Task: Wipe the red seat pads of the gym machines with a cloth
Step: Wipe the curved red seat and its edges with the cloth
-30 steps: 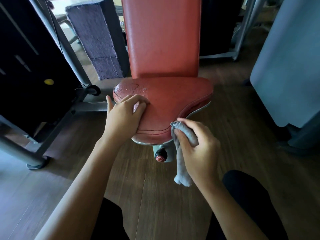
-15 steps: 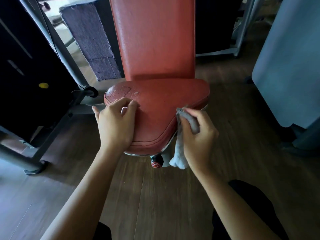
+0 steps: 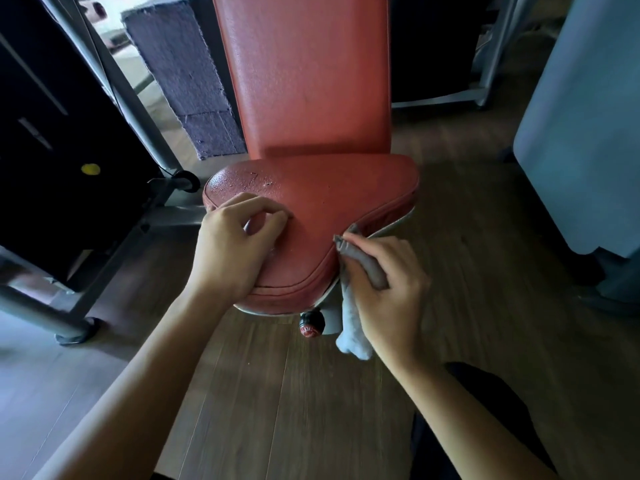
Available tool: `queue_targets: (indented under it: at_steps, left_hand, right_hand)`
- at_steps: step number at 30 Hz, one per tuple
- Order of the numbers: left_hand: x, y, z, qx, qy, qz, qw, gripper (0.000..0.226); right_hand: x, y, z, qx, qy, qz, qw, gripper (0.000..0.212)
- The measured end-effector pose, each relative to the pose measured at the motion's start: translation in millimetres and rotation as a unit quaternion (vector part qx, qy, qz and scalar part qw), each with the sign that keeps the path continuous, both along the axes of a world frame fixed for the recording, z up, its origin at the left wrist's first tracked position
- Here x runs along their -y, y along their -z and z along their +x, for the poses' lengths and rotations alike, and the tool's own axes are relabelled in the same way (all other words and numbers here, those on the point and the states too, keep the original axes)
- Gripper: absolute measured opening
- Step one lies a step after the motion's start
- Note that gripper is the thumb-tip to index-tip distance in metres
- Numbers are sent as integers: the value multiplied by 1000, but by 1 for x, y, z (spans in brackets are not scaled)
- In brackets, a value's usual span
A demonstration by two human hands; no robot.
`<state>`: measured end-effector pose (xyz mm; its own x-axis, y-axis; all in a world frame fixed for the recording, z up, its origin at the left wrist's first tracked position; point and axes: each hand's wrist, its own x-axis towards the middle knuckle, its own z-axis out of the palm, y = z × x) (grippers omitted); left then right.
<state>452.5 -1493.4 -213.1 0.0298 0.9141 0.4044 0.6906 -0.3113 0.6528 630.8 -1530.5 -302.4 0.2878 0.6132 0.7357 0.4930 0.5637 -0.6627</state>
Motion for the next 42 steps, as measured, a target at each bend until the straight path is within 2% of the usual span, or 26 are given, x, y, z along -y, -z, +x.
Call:
queue_targets:
  at_steps: [2,4,7,10,13,15,17,21,24,26,29,31,33,36,38,42]
  left_hand:
    - [-1,0,-1,-17,11,-2,1000,13]
    - [-1,0,-2,-21,15,-8,1000,14]
    - [-1,-2,-1,-33,20,-11,999,17]
    - [-1,-4,0,-63,38,-5,997,19]
    - [-2,-5,0,-80,56,0,995,20]
    - [-3,-5,0,-74,57,-1,996,20]
    - [-3,-3,0,-67,57,-1,996,18]
    - [-6,-1,-2,-61,52,1,997,15]
    - [-7,-1,-2,-54,47,0,997,15]
    - [-7,-1,-2,-50,47,-1,998,16]
    - [-8,0,-2,-49,54,-1,997,15]
    - [-8,0,-2,-46,55,-6,997,18]
    - [-8,-1,-1,-45,55,-6,997,20]
    - [-5,0,-1,-60,54,4,997,26]
    - [-5,0,-1,-76,48,5,996,32]
    - [-7,2,-1,-84,40,2,996,34]
  right_hand:
    - [-7,-1,8,24,-2,13,1000,13]
    - [-23,-3,20,30,39,16,999,11]
    - [-32,-5,21,-27,86,-6,996,11]
    - [-10,-5,-5,-65,55,-16,996,11]
    - [-4,0,1,2,11,6,1000,12]
    - [-22,4,26,58,43,13,997,13]
    - [-38,7,47,74,89,6,993,11]
    - [-30,5,30,5,90,-16,996,11]
    - [-28,6,24,34,59,5,998,10]
    - [-40,3,37,32,94,12,995,8]
    - [-51,-3,38,-64,155,-14,986,8]
    - [-41,-6,16,-90,138,-14,986,7]
    - [-26,-2,0,-77,84,-6,993,8]
    - [-25,2,18,-4,27,14,1000,10]
    - [-39,2,37,36,58,21,997,8]
    - [-41,0,33,4,88,4,996,6]
